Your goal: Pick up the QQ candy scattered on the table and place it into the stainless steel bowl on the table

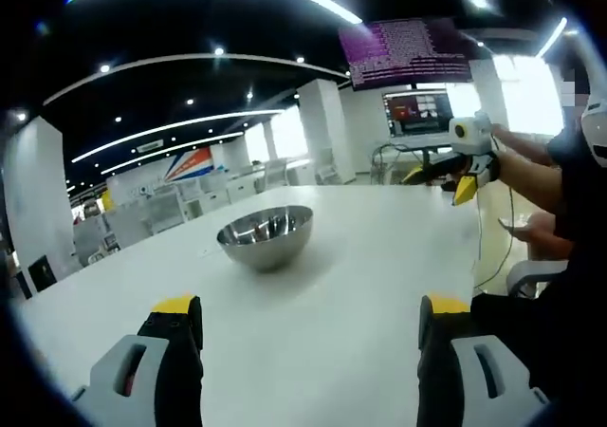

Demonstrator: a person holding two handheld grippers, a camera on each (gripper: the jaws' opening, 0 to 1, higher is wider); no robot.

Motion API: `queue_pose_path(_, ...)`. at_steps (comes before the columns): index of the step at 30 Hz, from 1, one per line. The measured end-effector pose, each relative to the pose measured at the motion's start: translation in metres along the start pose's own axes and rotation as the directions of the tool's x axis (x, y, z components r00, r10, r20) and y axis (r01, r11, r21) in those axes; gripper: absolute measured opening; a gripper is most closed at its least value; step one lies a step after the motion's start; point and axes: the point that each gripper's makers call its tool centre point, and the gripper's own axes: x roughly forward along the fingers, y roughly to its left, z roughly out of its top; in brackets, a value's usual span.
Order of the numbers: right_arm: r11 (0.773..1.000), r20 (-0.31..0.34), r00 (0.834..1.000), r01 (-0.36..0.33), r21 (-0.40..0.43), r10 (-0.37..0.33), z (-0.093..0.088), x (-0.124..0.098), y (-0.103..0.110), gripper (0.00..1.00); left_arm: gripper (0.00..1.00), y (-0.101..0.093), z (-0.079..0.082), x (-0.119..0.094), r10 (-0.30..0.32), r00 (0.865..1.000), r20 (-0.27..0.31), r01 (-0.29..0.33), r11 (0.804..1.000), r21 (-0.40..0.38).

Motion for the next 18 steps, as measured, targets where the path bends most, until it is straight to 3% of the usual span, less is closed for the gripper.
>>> queue_pose_path(6,1.0,0.019,1.0,0.0,-0.008,0.0,0.008,-0.015,0.017,0.72,0.95,-0.022,-0.003,-0.015,-0.033,0.999,0.0,0.033,0.999,0.011)
queue_pose_path(18,0.999,-0.017,1.0,-0.001,-0.034,0.001,0.005,-0.002,0.018,0.7,0.94,-0.022,-0.003,-0.02,-0.035,0.999,-0.012,0.035,0.999,0.012)
